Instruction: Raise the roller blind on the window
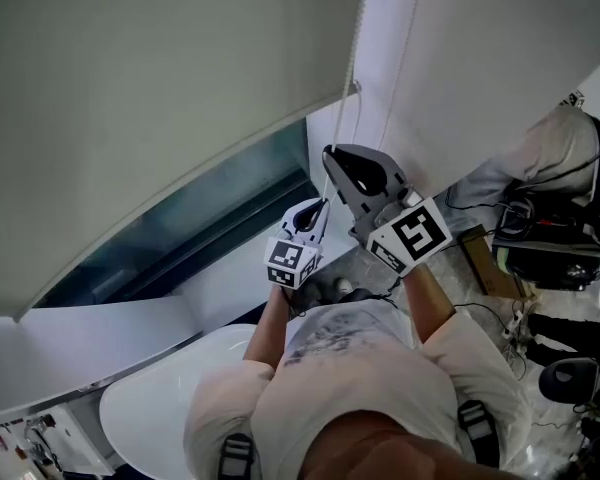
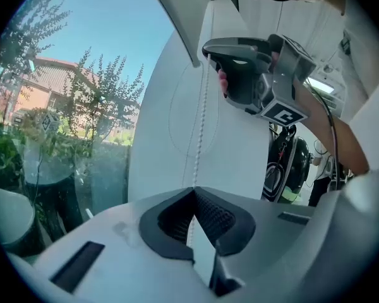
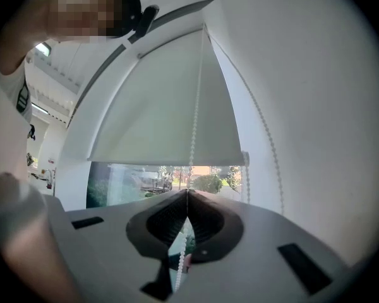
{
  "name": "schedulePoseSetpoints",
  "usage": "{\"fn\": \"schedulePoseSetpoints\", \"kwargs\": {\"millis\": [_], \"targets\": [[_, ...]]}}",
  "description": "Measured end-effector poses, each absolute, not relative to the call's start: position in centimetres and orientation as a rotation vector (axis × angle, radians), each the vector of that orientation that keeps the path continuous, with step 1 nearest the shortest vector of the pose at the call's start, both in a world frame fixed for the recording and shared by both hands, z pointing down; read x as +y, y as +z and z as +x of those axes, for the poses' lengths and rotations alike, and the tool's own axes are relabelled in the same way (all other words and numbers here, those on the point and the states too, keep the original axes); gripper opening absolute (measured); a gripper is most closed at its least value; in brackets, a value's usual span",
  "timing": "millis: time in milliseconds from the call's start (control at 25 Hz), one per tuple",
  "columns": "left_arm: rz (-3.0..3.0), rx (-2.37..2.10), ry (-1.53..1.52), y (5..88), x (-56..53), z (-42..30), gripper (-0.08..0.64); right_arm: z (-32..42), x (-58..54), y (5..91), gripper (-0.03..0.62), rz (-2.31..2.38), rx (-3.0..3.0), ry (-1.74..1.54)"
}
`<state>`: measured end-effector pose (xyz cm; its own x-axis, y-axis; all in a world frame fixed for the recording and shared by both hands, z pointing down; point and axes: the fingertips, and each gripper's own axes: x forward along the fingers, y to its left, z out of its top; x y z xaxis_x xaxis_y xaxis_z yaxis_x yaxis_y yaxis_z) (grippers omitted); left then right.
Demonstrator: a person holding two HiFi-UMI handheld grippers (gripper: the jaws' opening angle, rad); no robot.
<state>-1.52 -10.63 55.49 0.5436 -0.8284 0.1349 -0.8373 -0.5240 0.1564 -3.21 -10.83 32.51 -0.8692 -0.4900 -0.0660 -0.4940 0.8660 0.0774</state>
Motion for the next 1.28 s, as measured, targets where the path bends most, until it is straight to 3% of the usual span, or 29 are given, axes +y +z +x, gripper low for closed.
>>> {"fn": "schedulePoseSetpoints", "kwargs": {"millis": [480,600,960,1280], "targets": [[2.559,-1.324,0.107,56.9,-8.7,-1.5,0.016,-3.4,-9.6,35.5,0.061,-0.807,2.976,0.176],[2.597,-1.337,0.037,53.0,-8.3,-2.3,0.054,-3.4,-9.6,35.6,0.061,-0.807,2.967,0.174],[2.764,-1.423,-0.157,36.9,-7.6,-5.6,0.055,-3.4,-9.7,36.1,0.061,-0.795,2.969,0.164],[2.998,-1.359,-0.175,23.4,-8.3,-2.9,0.055,-3.4,-9.4,36.6,0.061,-0.791,2.981,0.183]]}}
